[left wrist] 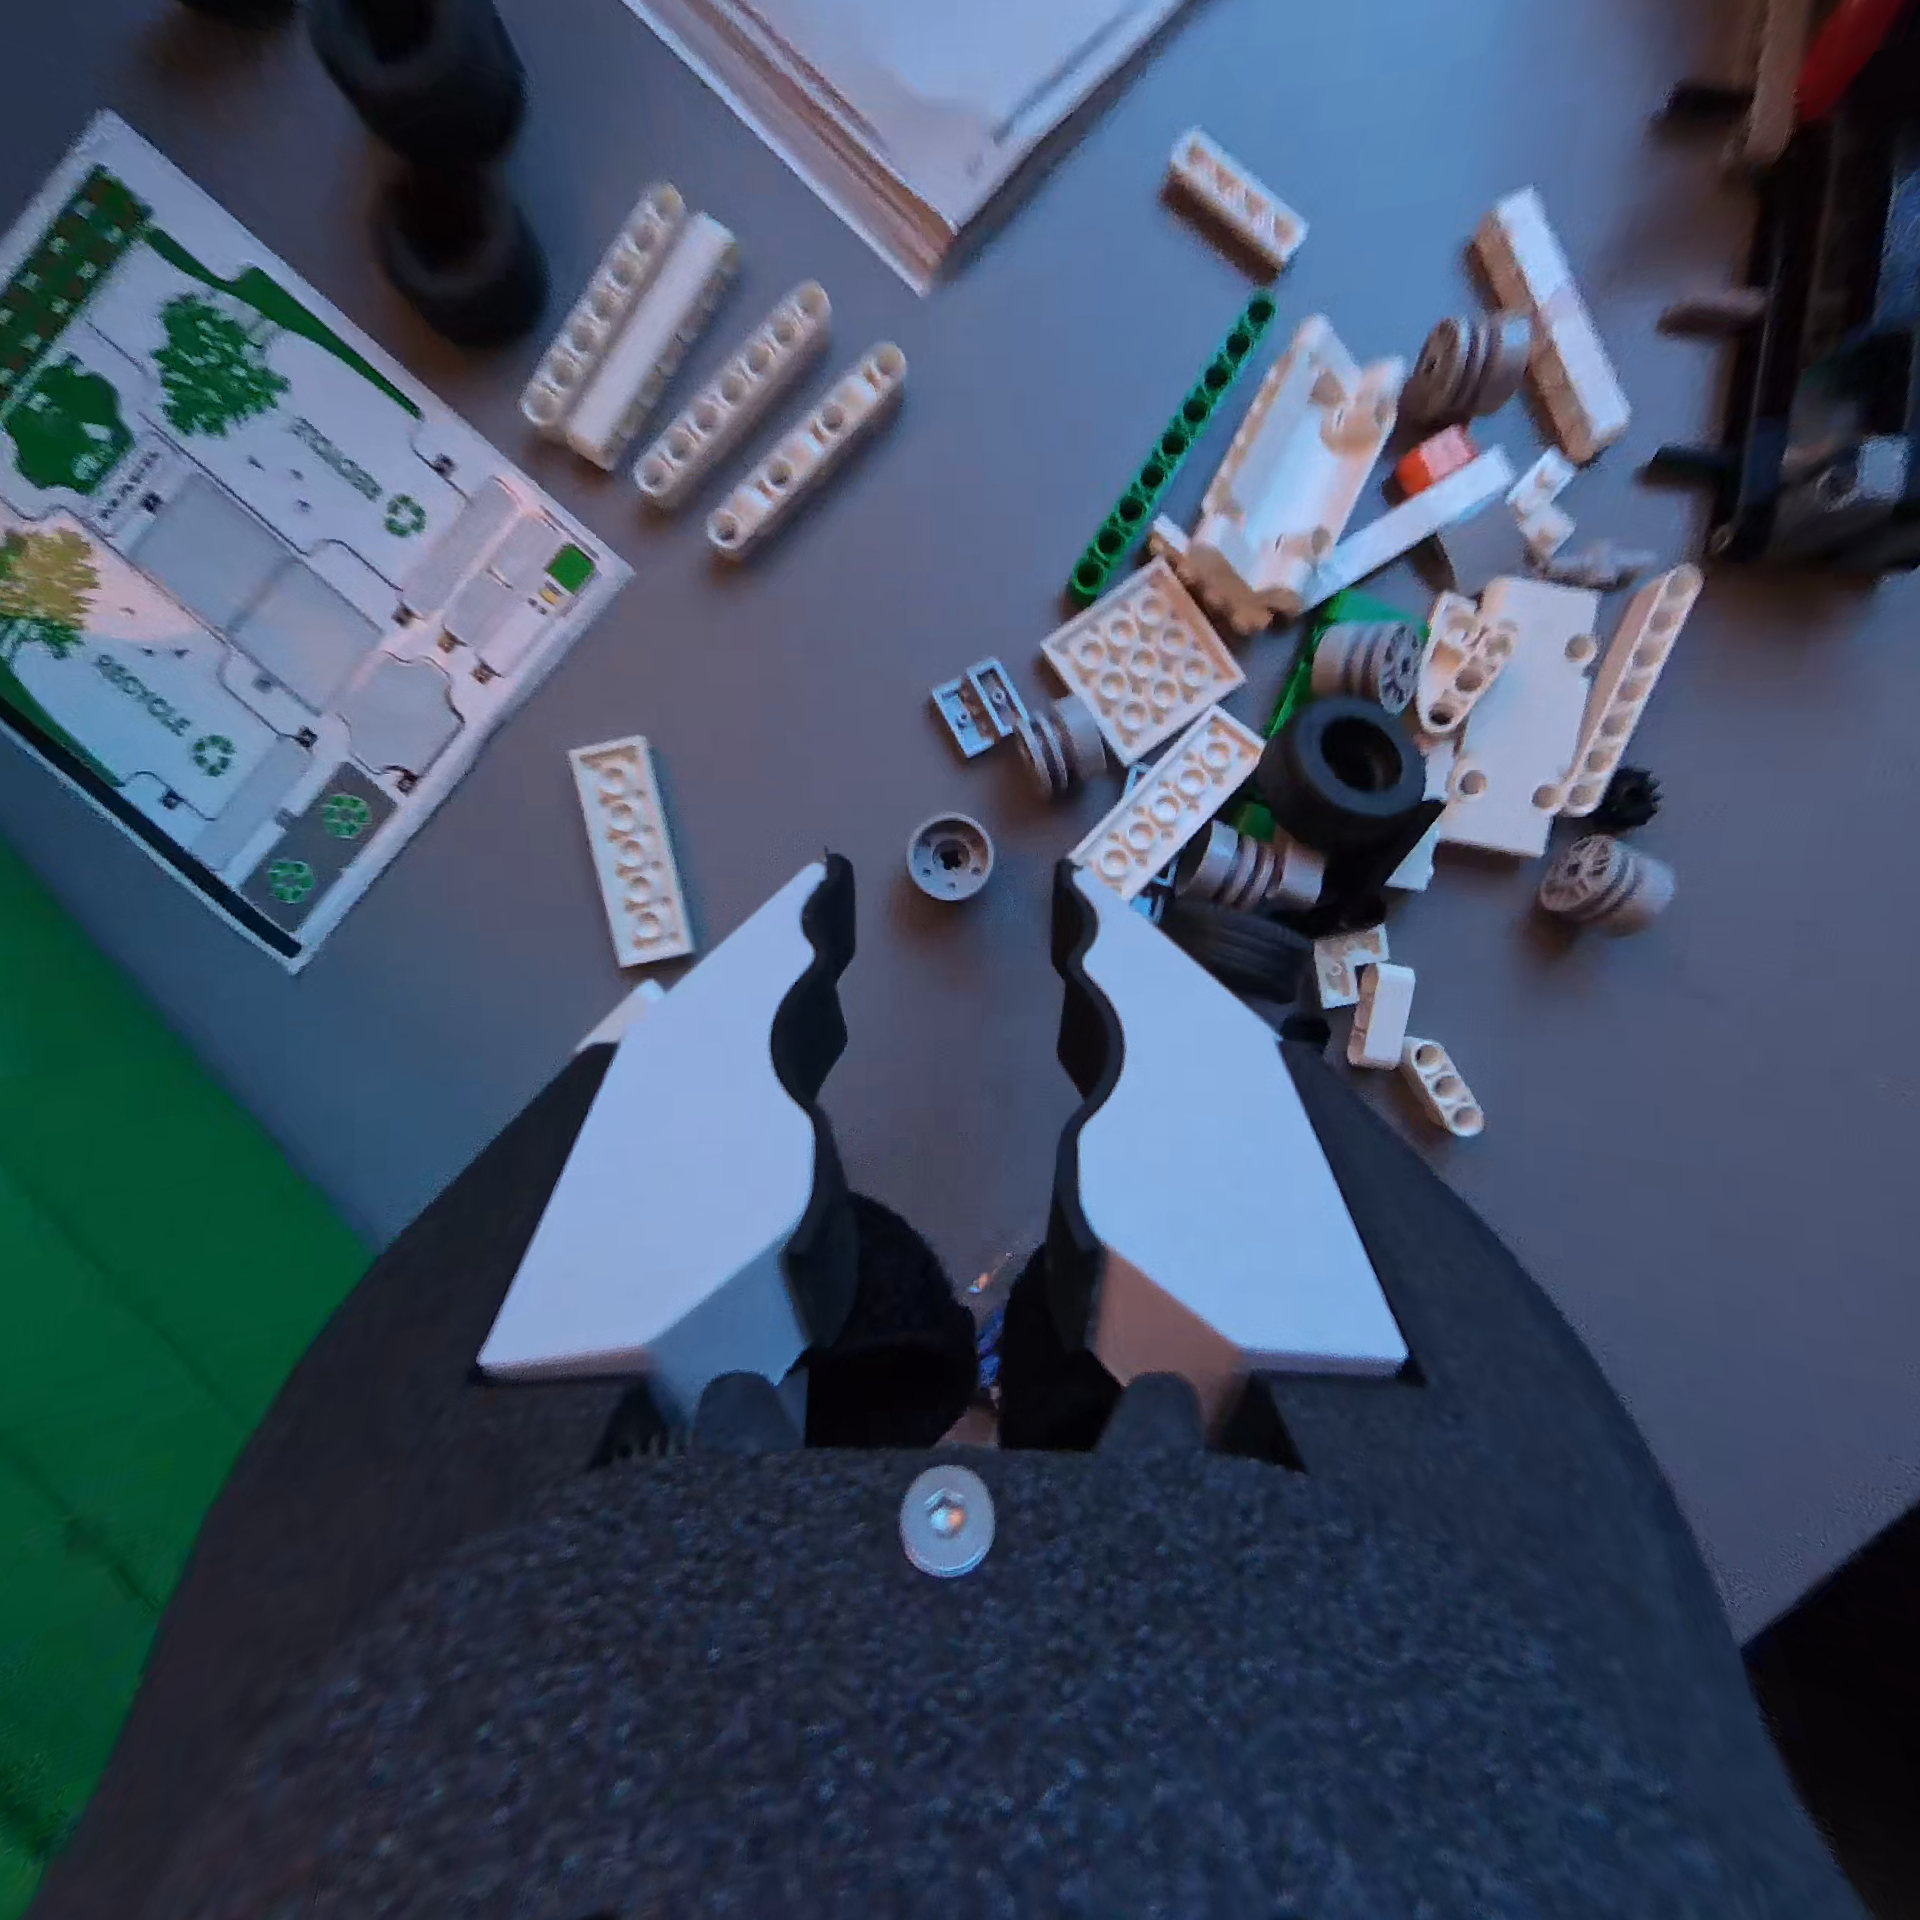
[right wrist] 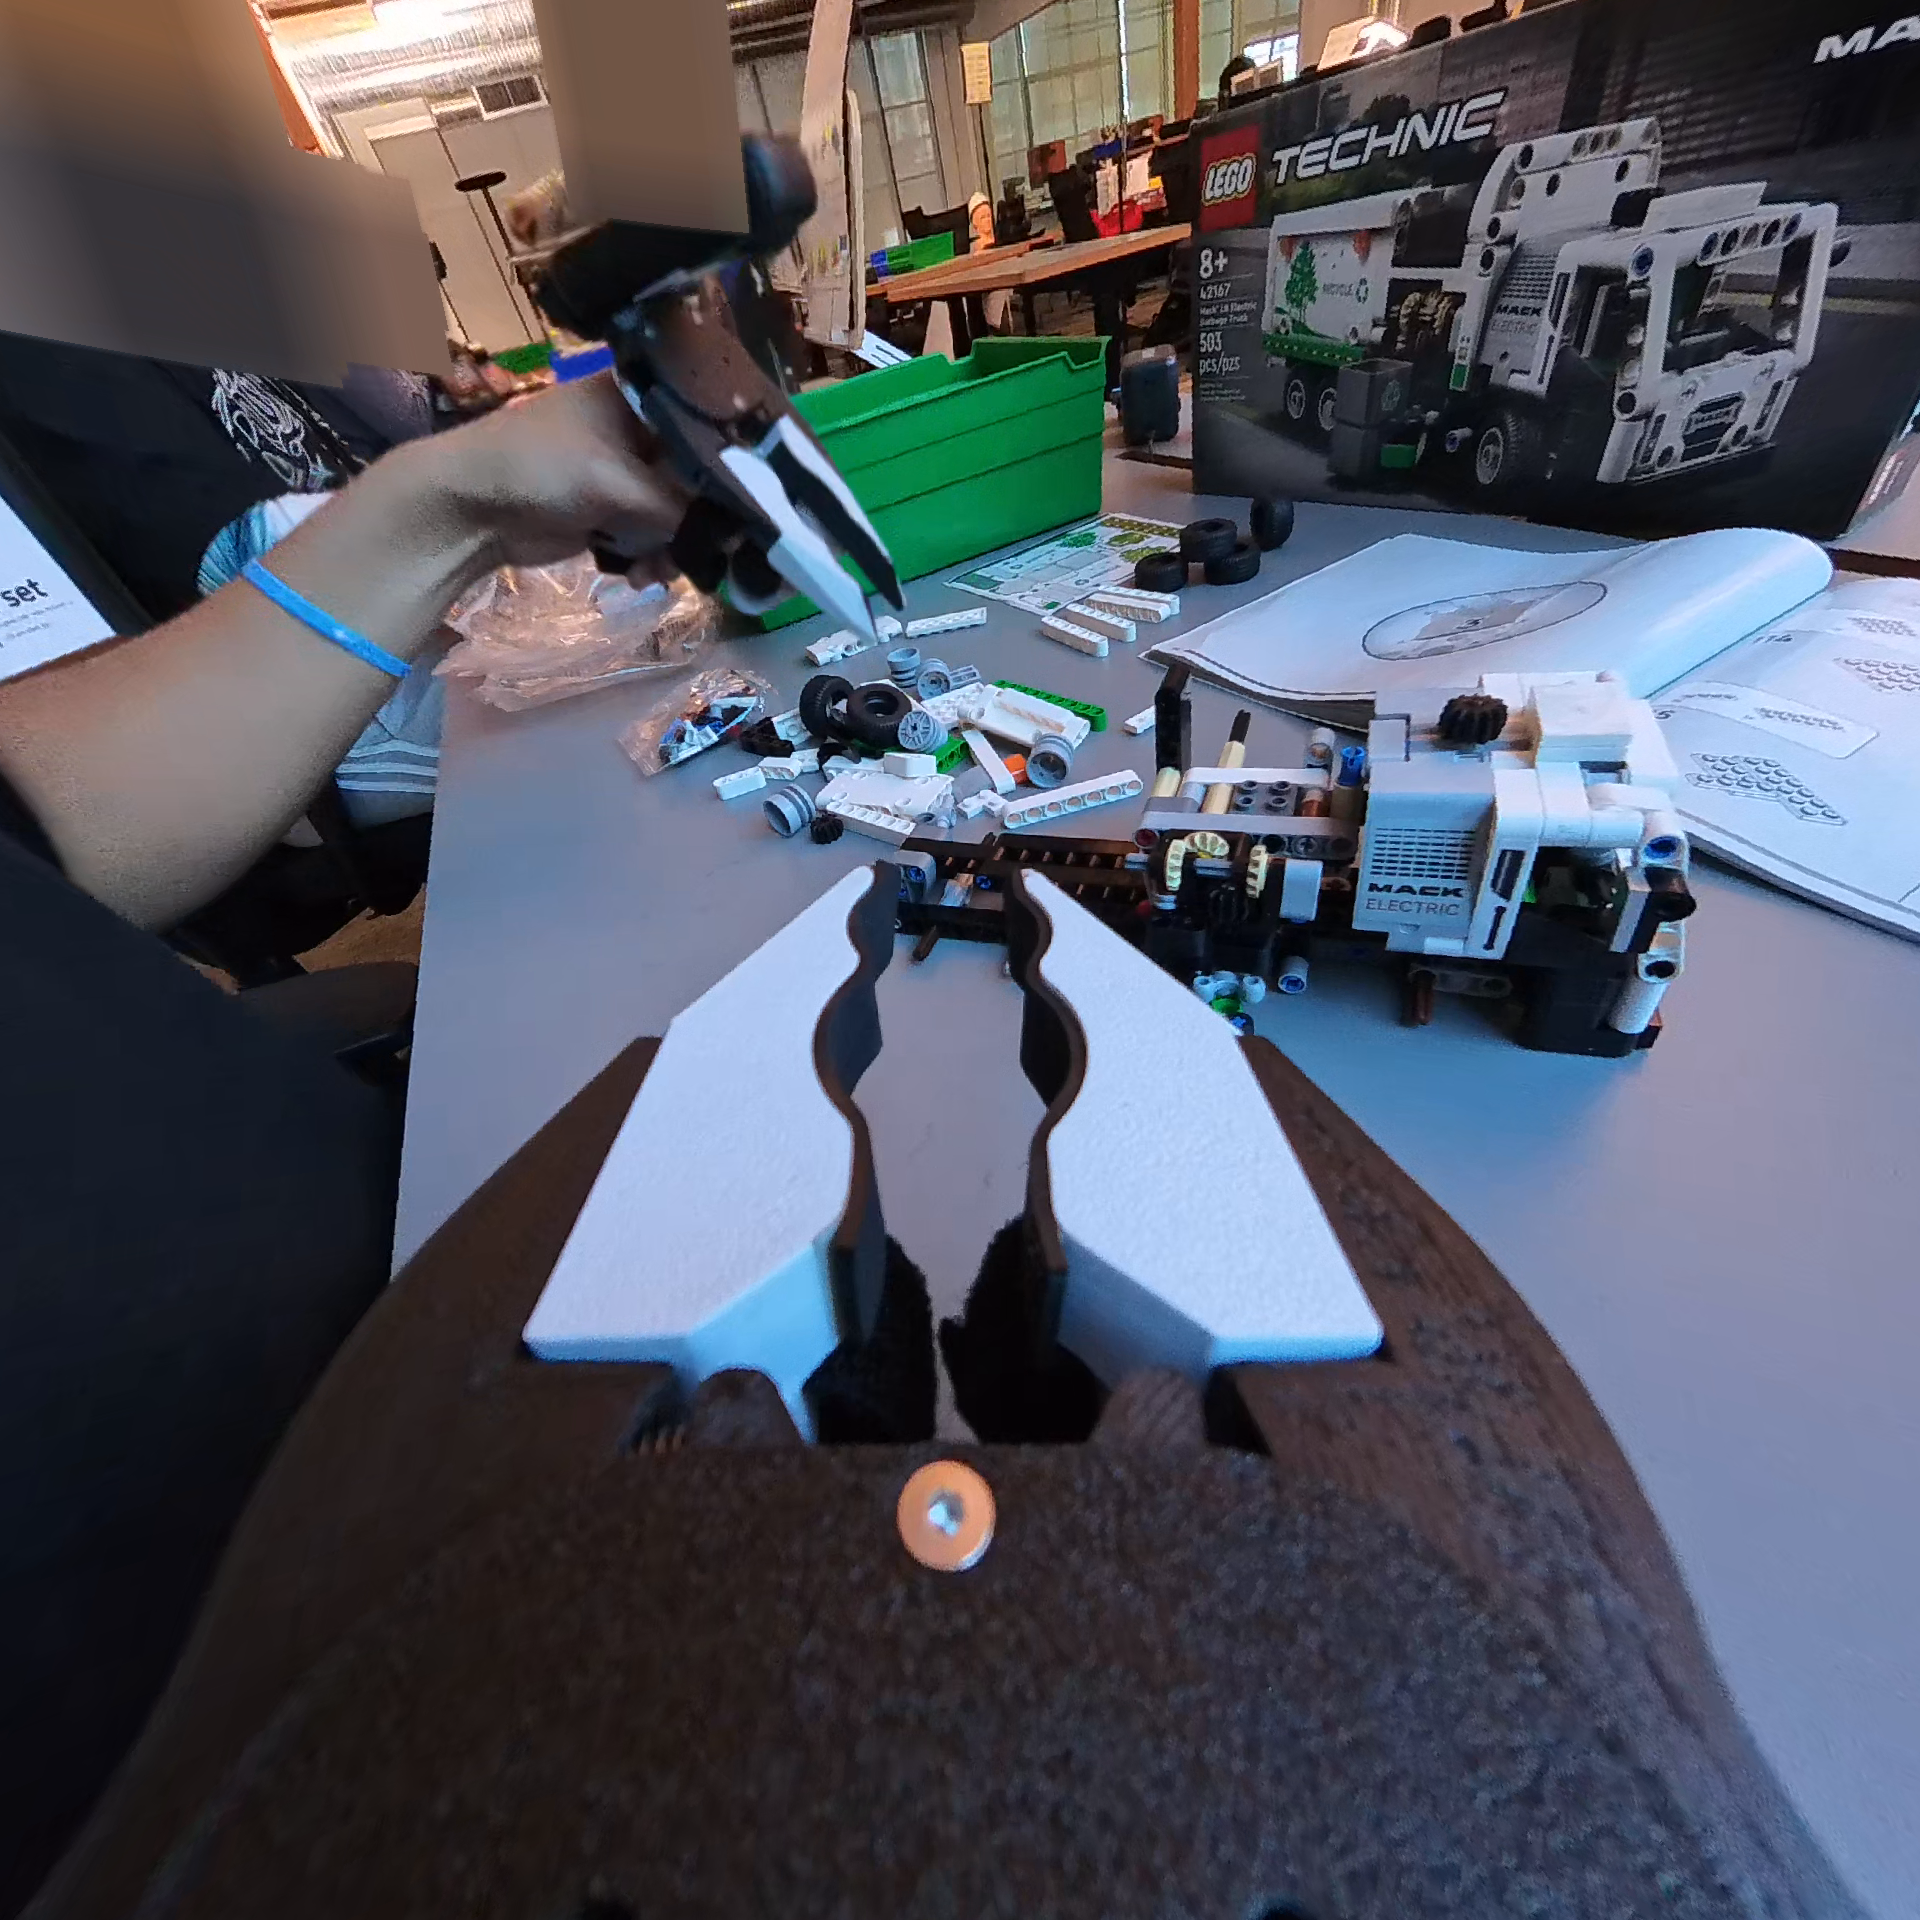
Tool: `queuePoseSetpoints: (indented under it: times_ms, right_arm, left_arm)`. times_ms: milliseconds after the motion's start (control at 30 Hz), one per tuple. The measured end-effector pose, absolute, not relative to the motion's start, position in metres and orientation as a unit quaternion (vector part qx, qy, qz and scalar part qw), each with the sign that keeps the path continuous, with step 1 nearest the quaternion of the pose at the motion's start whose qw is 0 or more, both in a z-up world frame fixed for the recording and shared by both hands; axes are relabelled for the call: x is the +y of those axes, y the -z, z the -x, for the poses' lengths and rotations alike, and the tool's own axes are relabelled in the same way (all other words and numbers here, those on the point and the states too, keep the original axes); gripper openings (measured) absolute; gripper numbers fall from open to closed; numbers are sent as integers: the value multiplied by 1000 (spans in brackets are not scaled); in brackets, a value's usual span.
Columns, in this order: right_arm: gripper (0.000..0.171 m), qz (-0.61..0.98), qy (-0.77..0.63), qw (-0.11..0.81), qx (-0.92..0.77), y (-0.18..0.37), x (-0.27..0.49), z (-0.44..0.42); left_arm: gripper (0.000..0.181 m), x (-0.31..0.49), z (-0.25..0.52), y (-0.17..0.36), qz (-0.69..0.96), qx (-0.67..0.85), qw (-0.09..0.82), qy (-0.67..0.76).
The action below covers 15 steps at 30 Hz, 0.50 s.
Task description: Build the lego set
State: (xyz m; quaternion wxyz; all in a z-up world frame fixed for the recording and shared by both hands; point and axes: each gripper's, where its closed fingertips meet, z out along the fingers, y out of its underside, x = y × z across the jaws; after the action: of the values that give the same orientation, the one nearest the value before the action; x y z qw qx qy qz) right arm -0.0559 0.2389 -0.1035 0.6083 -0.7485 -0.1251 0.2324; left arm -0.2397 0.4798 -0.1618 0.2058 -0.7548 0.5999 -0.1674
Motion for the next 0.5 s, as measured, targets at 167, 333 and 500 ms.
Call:
queuePoseSetpoints:
  times_ms: [167,333,500]
  right_arm:
    - [20,749,-231,609,-123,103,239,55]
    - [20,748,-233,609,-119,103,239,54]
    - [20,750,-232,608,-121,104,240,55]
  left_arm:
    - [36,475,239,183,756,603,199,160]
    - [16,482,241,187,762,596,205,149]
    - [16,484,268,188,782,582,186,124]
